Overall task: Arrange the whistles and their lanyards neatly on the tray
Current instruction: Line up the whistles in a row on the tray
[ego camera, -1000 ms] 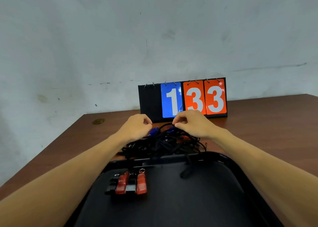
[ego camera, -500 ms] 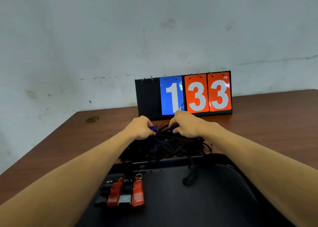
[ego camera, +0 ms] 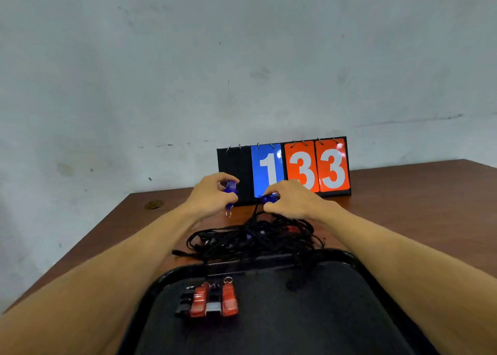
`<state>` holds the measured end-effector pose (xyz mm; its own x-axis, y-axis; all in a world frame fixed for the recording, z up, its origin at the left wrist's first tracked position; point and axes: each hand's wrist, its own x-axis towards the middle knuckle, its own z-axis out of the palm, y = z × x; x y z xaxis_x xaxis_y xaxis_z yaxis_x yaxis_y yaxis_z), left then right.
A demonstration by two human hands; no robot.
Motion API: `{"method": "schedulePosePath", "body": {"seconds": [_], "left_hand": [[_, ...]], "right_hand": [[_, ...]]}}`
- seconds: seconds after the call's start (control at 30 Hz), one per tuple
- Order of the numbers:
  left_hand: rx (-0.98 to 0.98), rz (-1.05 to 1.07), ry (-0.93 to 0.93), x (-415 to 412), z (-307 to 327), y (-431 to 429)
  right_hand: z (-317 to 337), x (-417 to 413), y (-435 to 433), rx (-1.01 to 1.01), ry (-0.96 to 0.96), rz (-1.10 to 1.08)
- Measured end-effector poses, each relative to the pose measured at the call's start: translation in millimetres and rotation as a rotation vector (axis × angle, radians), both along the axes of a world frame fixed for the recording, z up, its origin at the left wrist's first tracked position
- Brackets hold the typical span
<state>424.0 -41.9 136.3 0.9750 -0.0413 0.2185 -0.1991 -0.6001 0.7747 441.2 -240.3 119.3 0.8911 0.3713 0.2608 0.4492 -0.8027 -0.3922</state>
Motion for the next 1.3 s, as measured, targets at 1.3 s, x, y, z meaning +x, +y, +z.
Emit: {"method": "schedulePosePath", "body": {"seconds": [1.3], "left_hand": [[-0.074, -0.133, 0.137, -59, -1, -1]], "right_hand": [[-6, -29, -20, 0.365, -0.174, -0.127]]}}
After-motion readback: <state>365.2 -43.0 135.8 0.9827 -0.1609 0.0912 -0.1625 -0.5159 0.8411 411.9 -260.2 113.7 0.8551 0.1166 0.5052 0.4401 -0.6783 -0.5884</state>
